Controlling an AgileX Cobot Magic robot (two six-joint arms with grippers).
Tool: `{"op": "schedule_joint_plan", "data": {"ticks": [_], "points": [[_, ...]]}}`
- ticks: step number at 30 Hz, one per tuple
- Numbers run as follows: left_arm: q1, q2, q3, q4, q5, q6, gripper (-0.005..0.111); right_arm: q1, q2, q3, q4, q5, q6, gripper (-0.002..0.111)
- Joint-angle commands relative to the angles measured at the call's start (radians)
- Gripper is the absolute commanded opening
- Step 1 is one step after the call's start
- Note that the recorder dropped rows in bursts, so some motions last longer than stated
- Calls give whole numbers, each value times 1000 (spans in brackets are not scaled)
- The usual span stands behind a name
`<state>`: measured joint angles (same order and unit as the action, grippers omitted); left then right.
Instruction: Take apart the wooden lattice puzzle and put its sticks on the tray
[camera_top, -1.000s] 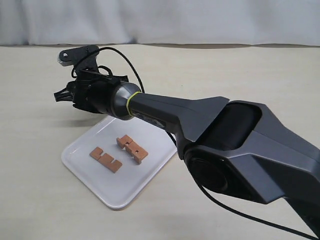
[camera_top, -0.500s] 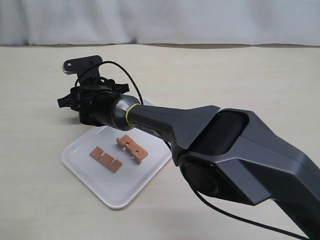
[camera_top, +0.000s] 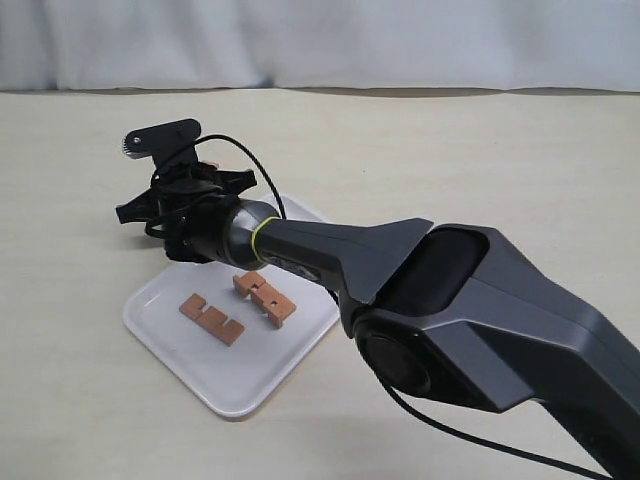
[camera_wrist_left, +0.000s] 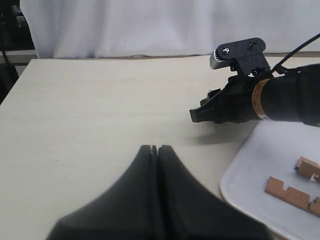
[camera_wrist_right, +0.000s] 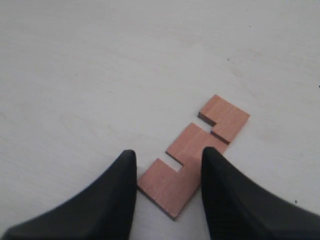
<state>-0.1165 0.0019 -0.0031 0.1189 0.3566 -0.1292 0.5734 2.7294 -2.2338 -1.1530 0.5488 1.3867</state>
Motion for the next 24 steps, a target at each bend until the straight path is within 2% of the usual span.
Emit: {"op": "schedule_joint_plan", "data": {"ticks": [1,17,24], "points": [[0,-2,3,1,-8,-3,0,10,4,2,39,14,-49,5],[0,-2,3,1,-10,-3,0,64,-184,2,51,194,-273,4],[0,-2,3,1,-10,-3,0,71,-247,8,210,294,-512,4]]}}
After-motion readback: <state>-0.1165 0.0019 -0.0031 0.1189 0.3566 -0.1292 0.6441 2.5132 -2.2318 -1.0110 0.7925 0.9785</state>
